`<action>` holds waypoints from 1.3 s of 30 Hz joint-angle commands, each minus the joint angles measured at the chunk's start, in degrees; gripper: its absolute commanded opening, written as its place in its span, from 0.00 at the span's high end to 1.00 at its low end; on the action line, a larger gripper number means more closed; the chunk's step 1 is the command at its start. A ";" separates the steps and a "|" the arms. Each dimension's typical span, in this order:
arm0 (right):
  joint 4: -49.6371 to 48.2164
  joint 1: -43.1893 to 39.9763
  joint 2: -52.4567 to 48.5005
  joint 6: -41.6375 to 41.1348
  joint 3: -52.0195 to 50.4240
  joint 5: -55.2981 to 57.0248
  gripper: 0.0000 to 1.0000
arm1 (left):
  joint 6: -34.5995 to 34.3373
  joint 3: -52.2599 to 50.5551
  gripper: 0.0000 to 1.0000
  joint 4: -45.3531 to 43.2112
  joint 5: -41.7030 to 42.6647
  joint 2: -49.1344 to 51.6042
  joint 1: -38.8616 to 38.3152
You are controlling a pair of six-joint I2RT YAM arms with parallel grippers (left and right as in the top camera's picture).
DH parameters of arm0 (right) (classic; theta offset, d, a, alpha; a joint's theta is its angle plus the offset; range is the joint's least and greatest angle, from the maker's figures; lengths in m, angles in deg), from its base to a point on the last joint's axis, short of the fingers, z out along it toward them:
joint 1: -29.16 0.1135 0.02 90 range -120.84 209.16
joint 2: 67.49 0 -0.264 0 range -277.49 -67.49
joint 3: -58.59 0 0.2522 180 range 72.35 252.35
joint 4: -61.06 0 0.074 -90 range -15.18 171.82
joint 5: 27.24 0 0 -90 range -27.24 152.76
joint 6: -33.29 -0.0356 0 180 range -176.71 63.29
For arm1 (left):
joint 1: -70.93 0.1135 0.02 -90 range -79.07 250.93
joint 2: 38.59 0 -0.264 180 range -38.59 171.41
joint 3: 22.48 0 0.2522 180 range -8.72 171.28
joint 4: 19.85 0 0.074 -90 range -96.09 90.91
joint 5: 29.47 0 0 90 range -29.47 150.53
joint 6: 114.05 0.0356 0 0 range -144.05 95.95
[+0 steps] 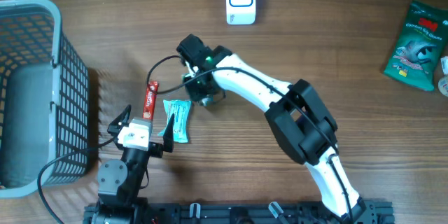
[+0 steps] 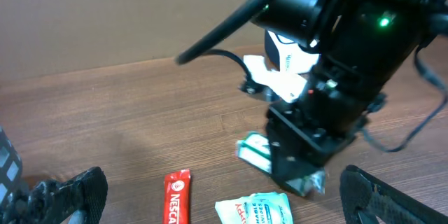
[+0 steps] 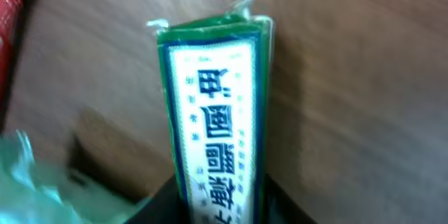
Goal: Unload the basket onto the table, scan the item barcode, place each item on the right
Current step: 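Reach the right gripper to the gum pack and grasp it, then carry the gum pack up to the white scanner and hold it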
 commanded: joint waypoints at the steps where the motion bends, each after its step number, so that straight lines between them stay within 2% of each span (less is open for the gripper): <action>1: 8.44 -5.68 3.76 -1.09 4.26 -15.21 0.72 | 0.70 -0.35 0.00 -0.20 0.48 -0.22 0.00; 3: 13.44 -9.51 6.14 -1.11 4.55 -24.59 0.75 | 0.70 -0.35 0.00 -0.17 0.48 -0.15 0.00; 6: 19.96 -15.02 7.41 -1.11 4.55 -35.36 0.87 | 0.70 -0.35 0.00 -0.17 0.48 -0.02 0.00; 9: 29.33 -20.59 7.41 -2.23 4.52 -47.43 0.88 | 0.70 -0.35 0.00 -0.17 0.48 0.02 0.00; 13: 38.40 -26.69 7.41 -17.51 4.52 -50.03 0.91 | 0.70 -0.35 0.00 -0.20 0.48 0.04 0.00; 14: 40.28 -27.78 7.41 -21.31 4.52 -50.03 0.94 | 0.70 -0.35 0.00 -0.20 0.48 0.04 0.00; 16: 45.33 -29.57 7.41 -25.59 4.52 -50.25 0.94 | 0.70 -0.35 0.00 -0.20 0.48 0.04 0.00; 19: 45.27 -31.21 7.41 -29.03 4.52 -54.31 0.95 | 0.70 -0.35 0.00 -0.20 0.48 0.04 0.00; 22: 45.18 -31.80 7.41 -38.91 4.52 -56.00 0.96 | 0.70 -0.35 0.00 -0.20 0.48 0.04 0.00; 23: 42.36 -32.30 7.39 -53.46 4.52 -56.04 0.96 | 0.70 -0.35 0.00 -0.20 0.48 0.04 0.00; 26: 33.42 -33.00 7.39 -73.00 4.52 -56.08 0.96 | 0.70 -0.35 0.00 -0.20 0.48 0.04 0.00; 28: 23.58 -33.24 7.39 -88.59 4.52 -55.06 0.96 | 0.70 -0.35 0.00 -0.20 0.48 0.04 0.00; 30: 17.00 -33.57 7.39 -99.80 4.52 -52.37 0.96 | 0.70 -0.35 0.00 -0.20 0.48 0.04 0.00; 33: 7.15 -36.63 6.64 -99.84 4.52 -50.42 0.95 | 0.70 -0.35 0.00 -0.20 0.48 0.04 0.00; 35: 11.17 -38.29 6.60 -99.84 4.52 -52.70 0.96 | 0.70 -0.35 0.00 -0.17 0.48 0.04 0.00; 39: 25.59 -39.95 6.60 -99.84 4.48 -52.87 0.95 | 0.70 -0.35 0.00 -0.20 0.48 0.04 0.00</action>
